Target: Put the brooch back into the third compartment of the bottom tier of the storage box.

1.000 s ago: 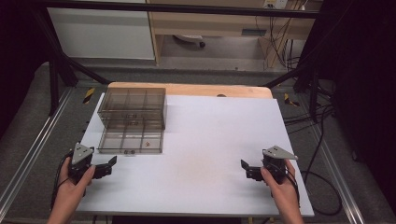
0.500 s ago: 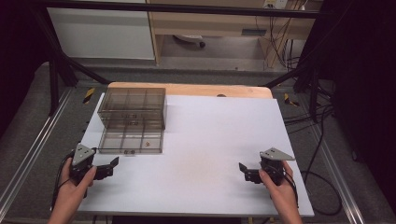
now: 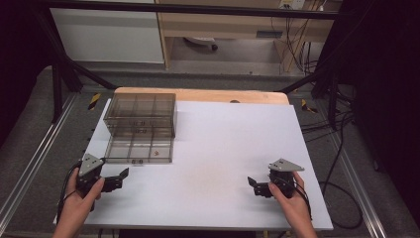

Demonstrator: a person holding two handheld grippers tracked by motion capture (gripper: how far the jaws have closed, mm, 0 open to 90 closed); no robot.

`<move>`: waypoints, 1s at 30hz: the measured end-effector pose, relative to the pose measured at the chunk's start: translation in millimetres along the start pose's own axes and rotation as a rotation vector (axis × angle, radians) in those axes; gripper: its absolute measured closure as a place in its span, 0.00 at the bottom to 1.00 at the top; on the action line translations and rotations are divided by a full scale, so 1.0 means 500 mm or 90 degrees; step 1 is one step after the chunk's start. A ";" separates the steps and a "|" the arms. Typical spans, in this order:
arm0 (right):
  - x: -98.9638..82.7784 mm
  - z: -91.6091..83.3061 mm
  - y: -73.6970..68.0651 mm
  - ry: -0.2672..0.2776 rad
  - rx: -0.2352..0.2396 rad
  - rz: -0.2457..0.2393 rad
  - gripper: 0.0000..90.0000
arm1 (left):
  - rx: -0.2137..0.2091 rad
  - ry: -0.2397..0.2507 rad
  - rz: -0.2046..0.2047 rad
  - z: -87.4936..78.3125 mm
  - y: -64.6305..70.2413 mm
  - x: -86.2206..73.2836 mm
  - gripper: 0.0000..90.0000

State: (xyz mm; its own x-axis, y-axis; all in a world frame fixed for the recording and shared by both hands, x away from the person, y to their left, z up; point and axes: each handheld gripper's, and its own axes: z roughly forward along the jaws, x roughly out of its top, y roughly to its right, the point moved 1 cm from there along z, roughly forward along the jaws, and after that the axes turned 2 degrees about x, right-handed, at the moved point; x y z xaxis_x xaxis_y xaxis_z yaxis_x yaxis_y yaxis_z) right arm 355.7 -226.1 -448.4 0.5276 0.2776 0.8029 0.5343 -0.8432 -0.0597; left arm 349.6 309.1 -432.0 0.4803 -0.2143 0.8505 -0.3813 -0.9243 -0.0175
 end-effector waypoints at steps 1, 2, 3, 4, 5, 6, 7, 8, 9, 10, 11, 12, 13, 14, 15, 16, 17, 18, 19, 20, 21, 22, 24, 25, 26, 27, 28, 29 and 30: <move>0.000 0.000 -0.002 -0.001 0.002 0.003 0.04 | -0.002 0.000 -0.001 0.000 0.001 0.000 0.07; 0.000 0.001 -0.002 -0.002 0.003 -0.001 0.04 | -0.003 0.000 -0.002 0.000 0.002 0.001 0.07; 0.001 0.001 -0.003 -0.002 0.003 -0.001 0.04 | -0.005 0.000 -0.001 0.000 0.003 0.001 0.07; 0.002 0.002 -0.004 -0.001 0.005 -0.005 0.04 | -0.007 -0.001 -0.001 0.000 0.004 0.001 0.07; 0.002 0.003 -0.005 0.001 0.004 -0.002 0.04 | -0.009 -0.003 -0.002 0.000 0.005 0.001 0.07; 0.002 0.004 -0.005 0.000 0.005 -0.004 0.04 | -0.010 -0.004 -0.001 0.000 0.006 0.002 0.07; 0.002 0.004 -0.007 -0.002 0.006 -0.001 0.04 | -0.012 -0.003 -0.002 0.000 0.007 0.002 0.07; 0.003 0.005 -0.007 -0.001 0.007 -0.005 0.04 | -0.014 -0.004 -0.001 0.000 0.008 0.002 0.07; 0.003 0.006 -0.008 -0.001 0.008 -0.007 0.04 | -0.012 -0.004 0.000 0.000 0.010 0.003 0.07; 0.004 0.007 -0.009 -0.002 0.009 -0.007 0.04 | -0.012 -0.006 0.001 0.001 0.011 0.003 0.07; 0.004 0.008 -0.009 -0.002 0.010 -0.012 0.04 | -0.015 -0.007 0.002 0.001 0.012 0.003 0.07; 0.005 0.008 -0.010 -0.002 0.013 -0.008 0.04 | -0.016 -0.005 0.001 0.001 0.012 0.003 0.07; 0.005 0.009 -0.011 -0.002 0.014 -0.008 0.04 | -0.016 -0.005 0.002 0.000 0.013 0.004 0.07; 0.006 0.009 -0.011 -0.002 0.014 -0.008 0.04 | -0.017 -0.003 0.003 0.000 0.013 0.004 0.07; 0.006 0.010 -0.011 -0.002 0.015 -0.007 0.04 | -0.018 -0.002 0.003 0.000 0.014 0.004 0.07; 0.006 0.010 -0.012 -0.002 0.015 -0.008 0.04 | -0.018 -0.001 0.003 0.000 0.014 0.004 0.07; 0.006 0.011 -0.012 -0.001 0.015 -0.008 0.04 | -0.016 0.000 0.001 0.000 0.015 0.005 0.07; 0.007 0.011 -0.012 0.000 0.016 -0.007 0.04 | -0.012 0.001 -0.002 0.001 0.015 0.005 0.07; 0.007 0.011 -0.013 0.000 0.017 -0.008 0.04 | -0.008 0.000 -0.006 0.001 0.015 0.005 0.07; 0.007 0.011 -0.014 0.000 0.019 -0.010 0.04 | -0.007 0.006 -0.007 0.000 0.015 0.006 0.07; 0.008 0.011 -0.016 0.001 0.021 -0.008 0.04 | -0.007 0.008 -0.007 0.000 0.016 0.006 0.07; 0.008 0.011 -0.016 0.002 0.021 -0.012 0.04 | -0.012 0.009 -0.008 -0.001 0.017 0.006 0.07; 0.008 0.012 -0.018 0.004 0.023 -0.014 0.03 | -0.015 0.009 -0.005 -0.002 0.020 0.007 0.07; 0.008 0.013 -0.019 0.004 0.022 -0.015 0.03 | -0.016 0.008 -0.004 -0.001 0.021 0.007 0.07; 0.008 0.014 -0.019 0.005 0.022 -0.015 0.03 | -0.017 0.006 -0.003 -0.001 0.022 0.008 0.07; 0.008 0.015 -0.020 0.004 0.023 -0.015 0.03 | -0.020 0.004 0.000 -0.001 0.023 0.008 0.07; 0.008 0.015 -0.020 0.004 0.024 -0.016 0.03 | -0.022 0.004 0.001 -0.001 0.026 0.009 0.07; 0.008 0.016 -0.021 0.003 0.024 -0.014 0.03 | -0.022 0.005 0.004 -0.001 0.026 0.010 0.07; 0.009 0.017 -0.021 0.005 0.025 -0.011 0.03 | -0.027 0.004 0.000 -0.001 0.030 0.010 0.07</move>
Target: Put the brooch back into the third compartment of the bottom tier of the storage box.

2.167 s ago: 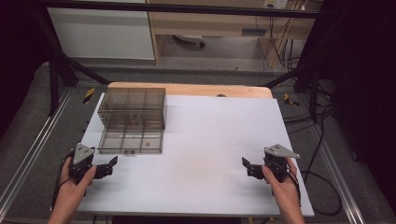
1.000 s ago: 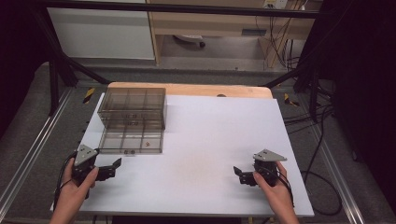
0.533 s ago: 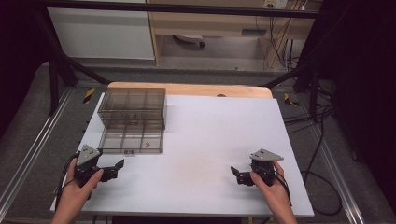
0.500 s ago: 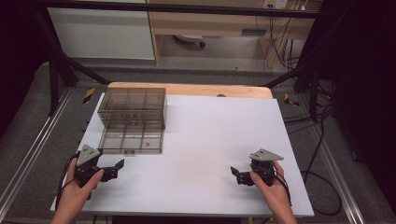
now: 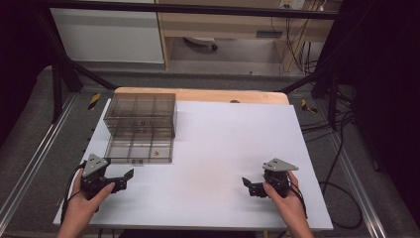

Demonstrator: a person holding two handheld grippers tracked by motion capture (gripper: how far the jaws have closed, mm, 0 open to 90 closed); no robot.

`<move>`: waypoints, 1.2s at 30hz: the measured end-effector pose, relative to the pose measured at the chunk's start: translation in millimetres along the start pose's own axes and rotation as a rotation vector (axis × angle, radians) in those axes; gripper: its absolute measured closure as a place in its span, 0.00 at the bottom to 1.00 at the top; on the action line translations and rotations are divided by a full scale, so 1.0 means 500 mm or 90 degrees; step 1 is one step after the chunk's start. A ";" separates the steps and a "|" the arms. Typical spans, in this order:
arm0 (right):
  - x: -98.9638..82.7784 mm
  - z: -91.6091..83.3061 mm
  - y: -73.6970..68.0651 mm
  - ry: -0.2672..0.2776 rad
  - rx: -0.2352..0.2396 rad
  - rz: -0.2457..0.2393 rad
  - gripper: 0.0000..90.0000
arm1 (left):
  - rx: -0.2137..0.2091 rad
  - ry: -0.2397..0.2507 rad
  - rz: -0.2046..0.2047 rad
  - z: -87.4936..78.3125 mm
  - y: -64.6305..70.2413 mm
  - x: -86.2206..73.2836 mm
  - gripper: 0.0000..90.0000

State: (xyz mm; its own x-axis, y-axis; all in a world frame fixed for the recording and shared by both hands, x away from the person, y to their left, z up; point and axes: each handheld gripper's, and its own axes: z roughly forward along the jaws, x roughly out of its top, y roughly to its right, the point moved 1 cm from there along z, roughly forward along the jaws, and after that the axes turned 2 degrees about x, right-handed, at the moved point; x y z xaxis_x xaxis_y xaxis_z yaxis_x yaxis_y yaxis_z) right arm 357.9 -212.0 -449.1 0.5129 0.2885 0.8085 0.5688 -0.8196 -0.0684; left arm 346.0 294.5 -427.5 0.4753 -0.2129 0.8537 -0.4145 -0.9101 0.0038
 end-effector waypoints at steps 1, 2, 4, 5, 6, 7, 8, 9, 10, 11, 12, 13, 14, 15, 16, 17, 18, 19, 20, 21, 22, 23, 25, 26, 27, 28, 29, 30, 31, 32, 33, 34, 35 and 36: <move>0.001 0.001 0.000 0.002 0.001 -0.001 0.03 | -0.003 -0.001 0.002 0.000 0.002 0.001 0.08; 0.002 0.002 -0.001 0.005 0.001 0.000 0.03 | -0.005 -0.002 0.006 0.000 0.005 0.002 0.08; 0.002 0.003 -0.003 0.004 0.002 -0.002 0.03 | -0.017 -0.005 0.007 0.000 0.012 0.004 0.09; 0.002 0.003 -0.004 0.003 0.003 -0.004 0.03 | -0.023 -0.003 0.004 -0.001 0.017 0.006 0.11; 0.002 0.003 -0.006 0.002 0.004 -0.004 0.03 | -0.029 -0.001 0.002 -0.002 0.020 0.007 0.14; 0.001 0.003 -0.007 0.003 0.004 -0.006 0.03 | -0.031 0.002 0.004 -0.003 0.024 0.009 0.16; 0.001 0.002 -0.008 0.004 0.005 -0.006 0.03 | -0.027 0.006 0.009 -0.004 0.028 0.010 0.17; 0.001 0.001 -0.010 0.006 0.007 -0.003 0.03 | -0.024 0.009 0.010 -0.005 0.032 0.011 0.19; 0.002 0.001 -0.010 0.009 0.009 -0.002 0.03 | -0.024 0.010 0.012 -0.005 0.035 0.012 0.20; 0.002 0.000 -0.011 0.011 0.011 0.000 0.03 | -0.025 0.011 0.013 -0.005 0.039 0.013 0.22; 0.002 0.000 -0.012 0.011 0.012 0.001 0.03 | -0.024 0.012 0.012 -0.005 0.042 0.014 0.25; 0.002 -0.001 -0.013 0.010 0.011 0.000 0.03 | -0.022 0.012 0.012 -0.004 0.046 0.015 0.28; 0.002 -0.001 -0.013 0.010 0.011 0.000 0.03 | -0.021 0.012 0.015 -0.002 0.050 0.016 0.30; 0.003 -0.002 -0.013 0.012 0.010 0.002 0.03 | -0.024 0.012 0.018 -0.001 0.054 0.017 0.34; 0.003 -0.003 -0.013 0.011 0.010 0.003 0.03 | -0.025 0.013 0.024 0.001 0.058 0.017 0.38; 0.003 -0.002 -0.012 0.011 0.009 0.005 0.03 | -0.026 0.014 0.027 0.002 0.061 0.018 0.42; 0.003 -0.002 -0.012 0.011 0.009 0.003 0.03 | -0.029 0.014 0.029 0.003 0.063 0.018 0.46; 0.003 -0.001 -0.011 0.010 0.009 0.001 0.03 | -0.031 0.015 0.033 0.002 0.065 0.018 0.51; 0.003 0.000 -0.011 0.010 0.009 0.000 0.03 | -0.031 0.017 0.034 0.002 0.067 0.018 0.55; 0.002 0.001 -0.011 0.008 0.009 -0.003 0.03 | -0.030 0.019 0.035 0.002 0.067 0.017 0.59; 0.003 0.001 -0.013 0.007 0.010 0.000 0.03 | -0.029 0.019 0.037 0.002 0.067 0.016 0.63; 0.003 0.001 -0.013 0.007 0.011 -0.001 0.03 | -0.029 0.019 0.037 0.002 0.067 0.015 0.66; 0.003 0.002 -0.014 0.007 0.016 -0.008 0.03 | -0.034 0.018 0.035 0.003 0.065 0.013 0.73; 0.003 0.002 -0.016 0.007 0.017 -0.009 0.03 | -0.036 0.015 0.034 0.003 0.064 0.011 0.75; 0.003 0.003 -0.017 0.007 0.014 -0.013 0.03 | -0.040 0.015 0.031 0.004 0.063 0.009 0.79; 0.002 0.004 -0.018 0.004 0.014 -0.011 0.03 | -0.044 0.014 0.028 0.005 0.061 0.008 0.82; 0.002 0.005 -0.017 0.003 0.015 -0.016 0.03 | -0.047 0.012 0.026 0.005 0.061 0.007 0.84; 0.002 0.006 -0.017 0.001 0.013 -0.016 0.03 | -0.050 0.012 0.026 0.004 0.060 0.007 0.87; 0.002 0.006 -0.017 0.001 0.011 -0.013 0.03 | -0.052 0.013 0.026 0.004 0.060 0.007 0.90; 0.002 0.006 -0.016 0.000 0.010 -0.013 0.03 | -0.057 0.011 0.025 0.003 0.060 0.006 0.92; 0.002 0.005 -0.015 0.001 0.009 -0.012 0.03 | -0.066 0.004 0.022 0.002 0.060 0.006 0.93; 0.002 0.005 -0.014 0.004 0.008 -0.011 0.03 | -0.069 -0.002 0.023 0.002 0.061 0.005 0.95; 0.002 0.004 -0.014 0.003 0.007 -0.013 0.03 | -0.069 -0.005 0.026 0.001 0.061 0.004 0.97; 0.002 0.005 -0.013 0.003 0.007 -0.016 0.03 | -0.072 -0.007 0.026 0.000 0.061 0.004 0.98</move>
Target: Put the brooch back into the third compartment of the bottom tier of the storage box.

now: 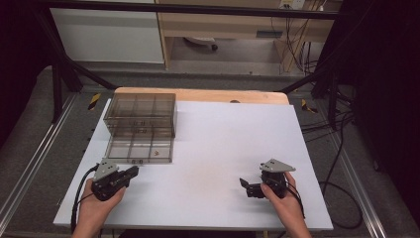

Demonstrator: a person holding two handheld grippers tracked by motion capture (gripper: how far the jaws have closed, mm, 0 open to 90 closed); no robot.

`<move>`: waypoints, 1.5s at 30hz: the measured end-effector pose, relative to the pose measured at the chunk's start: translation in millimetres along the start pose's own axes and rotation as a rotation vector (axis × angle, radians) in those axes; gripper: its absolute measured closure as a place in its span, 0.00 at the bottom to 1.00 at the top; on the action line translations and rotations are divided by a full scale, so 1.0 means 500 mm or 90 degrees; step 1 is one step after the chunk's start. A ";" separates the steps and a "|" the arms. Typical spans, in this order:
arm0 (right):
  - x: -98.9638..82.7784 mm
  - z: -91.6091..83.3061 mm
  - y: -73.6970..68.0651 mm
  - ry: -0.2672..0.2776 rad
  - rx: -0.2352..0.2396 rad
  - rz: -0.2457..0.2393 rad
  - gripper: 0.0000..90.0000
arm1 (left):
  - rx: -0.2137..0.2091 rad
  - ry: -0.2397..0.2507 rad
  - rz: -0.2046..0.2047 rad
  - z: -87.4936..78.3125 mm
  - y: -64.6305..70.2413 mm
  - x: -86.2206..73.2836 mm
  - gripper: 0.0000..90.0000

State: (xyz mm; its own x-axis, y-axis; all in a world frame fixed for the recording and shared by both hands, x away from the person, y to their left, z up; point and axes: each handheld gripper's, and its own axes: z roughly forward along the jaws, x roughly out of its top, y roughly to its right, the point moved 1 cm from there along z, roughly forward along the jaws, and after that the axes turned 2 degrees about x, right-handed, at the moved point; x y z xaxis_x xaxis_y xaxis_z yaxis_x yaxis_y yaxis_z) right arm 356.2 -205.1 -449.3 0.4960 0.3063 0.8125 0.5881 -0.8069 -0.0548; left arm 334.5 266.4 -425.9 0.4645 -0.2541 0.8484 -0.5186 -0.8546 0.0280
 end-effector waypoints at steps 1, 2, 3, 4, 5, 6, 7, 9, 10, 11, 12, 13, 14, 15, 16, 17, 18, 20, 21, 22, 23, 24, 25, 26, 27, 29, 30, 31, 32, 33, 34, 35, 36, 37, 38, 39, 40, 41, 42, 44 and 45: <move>0.001 0.000 0.001 0.001 0.001 -0.001 0.03 | -0.002 0.001 -0.002 -0.001 0.000 0.001 0.99; 0.001 0.001 0.001 0.001 0.000 -0.002 0.03 | 0.000 0.004 -0.001 -0.002 -0.001 0.002 1.00; 0.001 0.001 0.001 -0.001 -0.001 -0.003 0.03 | 0.001 0.005 0.000 -0.002 -0.001 0.003 1.00; 0.000 0.001 0.001 -0.002 -0.002 -0.004 0.03 | -0.001 0.005 -0.004 -0.002 -0.001 0.005 1.00; -0.001 0.001 0.001 -0.002 -0.001 -0.008 0.03 | 0.003 0.008 -0.003 -0.002 -0.001 0.007 1.00; -0.001 0.002 0.001 -0.002 0.000 -0.011 0.03 | 0.000 0.009 -0.004 -0.002 0.000 0.008 1.00; -0.002 0.002 0.001 -0.004 0.000 -0.011 0.03 | -0.001 0.010 0.000 -0.002 0.000 0.010 1.00; -0.002 0.001 -0.001 -0.005 0.003 -0.013 0.03 | -0.002 0.011 -0.004 -0.001 -0.001 0.013 1.00; -0.003 0.001 -0.001 -0.003 0.004 -0.014 0.03 | 0.000 0.009 -0.006 -0.001 -0.003 0.014 1.00; -0.003 0.000 -0.001 -0.004 0.004 -0.011 0.03 | 0.002 0.005 -0.008 0.001 -0.005 0.014 1.00; -0.003 -0.001 0.000 -0.003 0.005 -0.011 0.03 | 0.004 -0.002 -0.012 0.006 -0.008 0.014 1.00; -0.004 -0.001 0.000 -0.002 0.004 -0.013 0.03 | 0.003 -0.008 -0.015 0.009 -0.010 0.014 1.00; -0.004 -0.002 0.001 -0.004 0.005 -0.011 0.03 | 0.004 -0.018 -0.013 0.013 -0.012 0.013 1.00; -0.005 -0.001 0.001 -0.004 0.004 -0.013 0.03 | 0.005 -0.023 -0.015 0.018 -0.012 0.014 1.00; -0.005 -0.001 0.002 -0.007 0.001 -0.019 0.03 | 0.004 -0.028 -0.015 0.022 -0.012 0.014 1.00; -0.006 -0.001 0.003 -0.012 -0.002 -0.026 0.03 | 0.002 -0.028 -0.016 0.025 -0.011 0.015 1.00; -0.008 -0.001 0.004 -0.013 -0.004 -0.028 0.03 | 0.006 -0.026 -0.014 0.027 -0.010 0.018 1.00; -0.009 -0.002 0.004 -0.010 0.000 -0.019 0.03 | 0.007 -0.027 -0.010 0.028 -0.008 0.021 1.00; -0.008 -0.002 0.004 -0.009 -0.002 -0.019 0.03 | 0.005 -0.029 -0.011 0.029 -0.009 0.023 1.00; -0.007 -0.002 0.005 -0.006 -0.003 -0.019 0.03 | 0.003 -0.030 -0.015 0.031 -0.008 0.023 1.00; -0.006 -0.002 0.006 -0.005 -0.002 -0.018 0.03 | 0.002 -0.031 -0.017 0.033 -0.008 0.024 1.00; -0.006 -0.003 0.006 -0.005 -0.002 -0.016 0.03 | 0.005 -0.035 -0.012 0.035 -0.009 0.026 1.00; -0.005 -0.003 0.007 -0.005 -0.004 -0.015 0.03 | 0.006 -0.033 -0.015 0.037 -0.009 0.026 1.00; -0.006 -0.003 0.007 -0.005 -0.004 -0.017 0.03 | 0.008 -0.034 -0.016 0.038 -0.009 0.028 1.00; -0.006 -0.003 0.007 -0.004 -0.004 -0.015 0.03 | 0.010 -0.036 -0.014 0.039 -0.009 0.029 1.00; -0.007 -0.004 0.007 -0.006 -0.004 -0.013 0.03 | 0.013 -0.040 -0.015 0.041 -0.009 0.032 1.00; -0.006 -0.004 0.007 -0.003 -0.003 -0.014 0.03 | 0.014 -0.040 -0.016 0.043 -0.008 0.034 1.00; -0.006 -0.005 0.007 -0.001 -0.002 -0.018 0.03 | 0.014 -0.043 -0.015 0.044 -0.007 0.035 1.00; -0.006 -0.005 0.007 0.001 -0.001 -0.017 0.03 | 0.015 -0.044 -0.016 0.045 -0.007 0.037 1.00; -0.005 -0.004 0.006 0.002 0.000 -0.019 0.03 | 0.015 -0.045 -0.017 0.047 -0.006 0.038 1.00; -0.005 -0.004 0.005 -0.001 0.002 -0.019 0.03 | 0.014 -0.046 -0.018 0.049 -0.005 0.040 1.00; -0.005 -0.003 0.005 -0.001 0.003 -0.020 0.03 | 0.013 -0.047 -0.022 0.050 -0.005 0.042 1.00; -0.004 -0.002 0.004 -0.004 0.004 -0.021 0.03 | 0.010 -0.046 -0.025 0.052 -0.004 0.044 1.00; -0.004 -0.002 0.004 -0.005 0.004 -0.024 0.03 | 0.010 -0.046 -0.026 0.053 -0.003 0.046 1.00; -0.003 -0.001 0.004 -0.005 0.004 -0.024 0.03 | 0.010 -0.045 -0.025 0.056 -0.002 0.048 1.00; -0.003 -0.001 0.004 -0.003 0.005 -0.024 0.03 | 0.011 -0.046 -0.025 0.057 -0.001 0.050 1.00; -0.003 -0.001 0.004 -0.003 0.006 -0.024 0.03 | 0.010 -0.045 -0.026 0.059 0.001 0.051 1.00; -0.003 -0.001 0.004 -0.004 0.006 -0.024 0.03 | 0.009 -0.048 -0.024 0.062 0.002 0.051 1.00; -0.003 -0.001 0.004 -0.005 0.006 -0.024 0.03 | 0.009 -0.049 -0.024 0.065 0.003 0.052 1.00; -0.004 -0.001 0.005 -0.006 0.006 -0.025 0.03 | 0.007 -0.052 -0.022 0.070 0.006 0.053 1.00; -0.004 -0.001 0.005 -0.005 0.006 -0.024 0.03 | 0.006 -0.052 -0.022 0.073 0.008 0.053 0.99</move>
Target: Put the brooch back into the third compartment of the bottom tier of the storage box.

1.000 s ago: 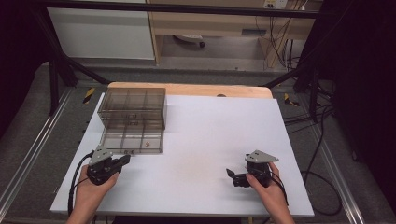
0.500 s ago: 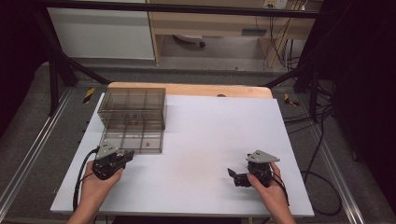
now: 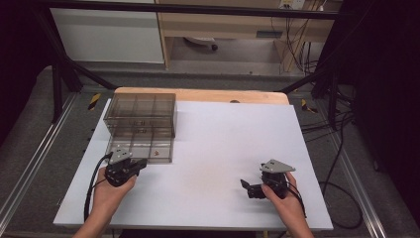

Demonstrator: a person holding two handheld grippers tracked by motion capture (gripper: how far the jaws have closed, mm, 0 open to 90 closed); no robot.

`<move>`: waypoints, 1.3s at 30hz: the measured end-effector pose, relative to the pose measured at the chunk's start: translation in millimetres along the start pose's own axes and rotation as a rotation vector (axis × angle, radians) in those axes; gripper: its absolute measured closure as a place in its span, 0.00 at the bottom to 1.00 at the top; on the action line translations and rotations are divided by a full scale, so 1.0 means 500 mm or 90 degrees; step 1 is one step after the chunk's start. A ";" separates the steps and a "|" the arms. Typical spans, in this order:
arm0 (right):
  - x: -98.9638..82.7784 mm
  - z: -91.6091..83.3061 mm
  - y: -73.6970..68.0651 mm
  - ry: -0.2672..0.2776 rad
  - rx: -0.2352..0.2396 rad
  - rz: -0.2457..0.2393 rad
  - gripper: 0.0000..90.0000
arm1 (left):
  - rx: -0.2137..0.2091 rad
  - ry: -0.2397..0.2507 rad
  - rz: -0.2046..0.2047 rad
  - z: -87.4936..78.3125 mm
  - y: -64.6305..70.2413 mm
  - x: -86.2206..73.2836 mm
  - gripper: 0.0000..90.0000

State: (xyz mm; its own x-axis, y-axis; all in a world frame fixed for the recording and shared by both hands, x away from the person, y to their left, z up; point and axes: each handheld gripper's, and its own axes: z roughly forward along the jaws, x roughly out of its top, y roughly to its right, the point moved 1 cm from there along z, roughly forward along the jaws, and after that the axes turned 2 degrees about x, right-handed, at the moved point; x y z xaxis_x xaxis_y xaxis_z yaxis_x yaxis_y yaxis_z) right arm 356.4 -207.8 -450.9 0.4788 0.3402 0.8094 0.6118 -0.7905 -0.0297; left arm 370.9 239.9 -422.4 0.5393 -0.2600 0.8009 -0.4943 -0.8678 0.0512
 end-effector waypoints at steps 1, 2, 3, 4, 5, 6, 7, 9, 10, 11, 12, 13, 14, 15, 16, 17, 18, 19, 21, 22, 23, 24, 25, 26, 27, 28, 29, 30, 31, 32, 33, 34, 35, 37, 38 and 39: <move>0.000 0.000 0.000 0.000 0.000 0.001 0.03 | 0.000 0.001 0.001 0.002 0.002 0.001 0.99; 0.000 0.000 0.000 -0.001 0.000 0.002 0.03 | -0.001 0.000 0.001 0.003 0.003 0.001 0.99; 0.000 -0.001 0.000 -0.002 0.000 0.002 0.03 | -0.002 0.000 0.003 0.004 0.005 0.002 0.99; -0.001 -0.001 0.000 -0.002 0.001 0.002 0.03 | -0.001 0.000 0.005 0.005 0.006 0.002 0.99; -0.001 -0.001 0.000 -0.003 0.000 0.001 0.03 | -0.001 0.000 0.005 0.006 0.008 0.003 0.99; -0.001 0.000 0.000 -0.003 0.000 0.001 0.03 | -0.002 -0.003 0.007 0.007 0.009 0.003 0.99; 0.000 0.000 0.000 -0.002 0.000 0.000 0.03 | -0.003 -0.005 0.008 0.008 0.009 0.003 0.99; 0.000 0.000 0.000 -0.004 0.001 0.001 0.03 | -0.008 -0.013 0.013 0.011 0.011 0.003 1.00; -0.001 0.000 0.000 -0.004 0.001 0.000 0.03 | -0.007 -0.015 0.013 0.012 0.012 0.003 1.00; -0.001 0.000 0.000 -0.004 0.001 0.001 0.03 | -0.006 -0.017 0.015 0.013 0.013 0.003 1.00; -0.001 0.000 0.000 -0.003 0.001 0.002 0.03 | -0.004 -0.020 0.019 0.014 0.014 0.003 1.00; -0.001 0.000 0.000 -0.003 0.001 0.002 0.03 | -0.003 -0.022 0.021 0.015 0.014 0.003 1.00; -0.001 0.000 -0.001 -0.003 0.001 0.002 0.03 | -0.001 -0.022 0.022 0.016 0.015 0.003 1.00; -0.001 0.000 -0.001 -0.004 0.002 0.001 0.03 | 0.005 -0.023 0.026 0.017 0.014 0.004 1.00; -0.001 0.000 -0.001 -0.004 0.003 0.001 0.03 | 0.007 -0.023 0.025 0.018 0.013 0.004 1.00; -0.001 0.000 -0.001 -0.004 0.002 0.000 0.03 | 0.007 -0.026 0.022 0.019 0.013 0.003 1.00; -0.001 0.000 -0.002 -0.005 0.003 0.001 0.03 | 0.011 -0.027 0.025 0.020 0.012 0.003 1.00; -0.001 0.000 -0.002 -0.004 0.003 0.001 0.03 | 0.014 -0.029 0.026 0.021 0.010 0.002 1.00; -0.001 0.001 -0.003 -0.004 0.003 0.000 0.03 | 0.017 -0.032 0.027 0.023 0.009 0.001 1.00; -0.001 0.001 -0.003 -0.006 0.003 0.000 0.03 | 0.016 -0.035 0.027 0.024 0.009 0.001 1.00; -0.001 0.001 -0.003 -0.007 0.004 -0.001 0.03 | 0.018 -0.035 0.026 0.027 0.009 0.000 1.00; -0.001 0.002 -0.002 -0.007 0.003 -0.002 0.03 | 0.018 -0.036 0.026 0.028 0.009 -0.001 1.00; -0.001 0.002 -0.002 -0.007 0.004 -0.001 0.03 | 0.018 -0.036 0.023 0.030 0.009 -0.002 1.00; -0.001 0.002 -0.002 -0.008 0.003 -0.001 0.03 | 0.018 -0.034 0.022 0.032 0.010 -0.002 1.00; -0.002 0.001 -0.002 -0.007 0.001 -0.001 0.03 | 0.018 -0.035 0.022 0.034 0.011 -0.004 1.00; -0.002 0.000 -0.001 -0.007 0.001 -0.001 0.03 | 0.016 -0.038 0.020 0.036 0.013 -0.005 1.00; -0.002 0.000 -0.001 -0.006 0.001 0.000 0.03 | 0.016 -0.036 0.020 0.039 0.014 -0.007 1.00; -0.002 -0.001 -0.001 -0.006 0.000 0.000 0.03 | 0.015 -0.040 0.018 0.040 0.015 -0.009 1.00; -0.002 -0.001 0.000 -0.007 0.001 -0.001 0.03 | 0.014 -0.042 0.018 0.043 0.016 -0.010 1.00; -0.002 -0.001 0.000 -0.008 0.001 0.000 0.03 | 0.016 -0.040 0.019 0.045 0.017 -0.011 1.00; -0.002 0.000 0.000 -0.007 0.001 0.000 0.03 | 0.013 -0.042 0.017 0.046 0.018 -0.012 1.00; -0.002 0.000 0.000 -0.008 0.002 0.000 0.03 | 0.012 -0.042 0.016 0.046 0.018 -0.012 1.00; -0.002 0.000 0.000 -0.008 0.003 0.001 0.03 | 0.014 -0.041 0.017 0.046 0.019 -0.011 1.00; -0.002 0.000 0.000 -0.007 0.002 -0.002 0.03 | 0.015 -0.040 0.013 0.047 0.018 -0.011 1.00; -0.002 0.000 -0.001 -0.007 0.002 -0.001 0.03 | 0.017 -0.041 0.014 0.047 0.017 -0.011 1.00; -0.002 -0.001 -0.001 -0.007 0.002 0.002 0.03 | 0.017 -0.040 0.012 0.048 0.018 -0.011 1.00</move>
State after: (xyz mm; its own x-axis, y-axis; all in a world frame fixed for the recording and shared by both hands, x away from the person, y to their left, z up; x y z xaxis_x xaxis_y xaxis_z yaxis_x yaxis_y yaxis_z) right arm 355.2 -207.9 -451.5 0.4874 0.3430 0.8030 0.6125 -0.7897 -0.0345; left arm 379.6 223.2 -440.5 0.5723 -0.3019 0.7624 -0.4866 -0.8734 0.0194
